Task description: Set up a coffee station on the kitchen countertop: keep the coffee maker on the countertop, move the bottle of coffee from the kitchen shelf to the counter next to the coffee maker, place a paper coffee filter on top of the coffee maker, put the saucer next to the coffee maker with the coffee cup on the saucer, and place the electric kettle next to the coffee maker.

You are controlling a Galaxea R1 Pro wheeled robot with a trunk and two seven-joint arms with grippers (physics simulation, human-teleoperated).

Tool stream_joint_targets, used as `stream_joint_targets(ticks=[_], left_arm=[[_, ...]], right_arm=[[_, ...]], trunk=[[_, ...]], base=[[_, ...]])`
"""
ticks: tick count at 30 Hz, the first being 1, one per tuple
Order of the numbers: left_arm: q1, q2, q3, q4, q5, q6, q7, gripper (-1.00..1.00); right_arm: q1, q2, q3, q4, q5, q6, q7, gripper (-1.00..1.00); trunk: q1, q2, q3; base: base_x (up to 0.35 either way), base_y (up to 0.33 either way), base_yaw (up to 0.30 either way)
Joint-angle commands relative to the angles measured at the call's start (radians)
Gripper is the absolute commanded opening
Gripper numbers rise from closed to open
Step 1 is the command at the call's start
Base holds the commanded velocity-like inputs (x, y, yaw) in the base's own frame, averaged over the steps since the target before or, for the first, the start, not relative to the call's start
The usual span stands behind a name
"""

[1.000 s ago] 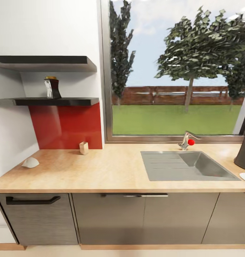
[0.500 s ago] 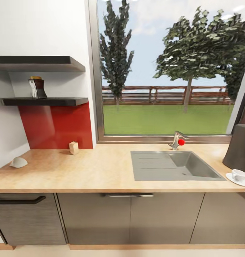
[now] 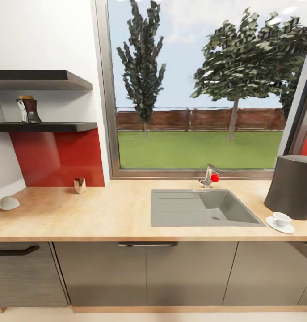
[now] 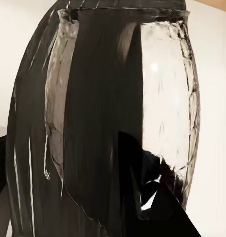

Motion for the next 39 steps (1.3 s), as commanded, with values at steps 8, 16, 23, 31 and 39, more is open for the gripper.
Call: stream_joint_targets(ticks=[8,16,23,31,39], left_arm=[[0.000,0.000,0.005,0.001,-0.005,-0.003,0.000,1.00],[0.000,0.000,0.006,0.001,-0.005,-0.003,0.000,1.00],[0.000,-0.001,0.005,0.000,-0.005,-0.003,0.000,1.00],[0.000,-0.001,0.005,0.001,-0.005,-0.006,0.000,1.00],[0.000,-0.006,0.005,0.002,-0.005,-0.023,0.000,1.00]], right_arm=[[-0.001,0.001,-0.006,0.003,0.006,-0.005,0.001,-1.00],[-0.001,0.002,-0.006,0.003,0.006,-0.005,-0.001,-1.00],[-0.001,0.010,-0.006,0.004,0.004,-0.007,-0.013,-1.00],[0.009,0.015,-0.006,0.004,0.005,-0.009,-0.022,-1.00],[0.011,0.021,-0.006,0.003,0.006,-0.009,-0.023,-1.00]], trunk=[[0.000,-0.001,0.000],[0.000,-0.001,0.000],[0.000,-0.001,0.000],[0.000,-0.001,0.000],[0.000,-0.001,0.000]], base=[[0.000,-0.328,0.000],[0.000,-0.328,0.000],[0.024,-0.329,0.000],[0.084,-0.329,0.000],[0.030,-0.329,0.000]])
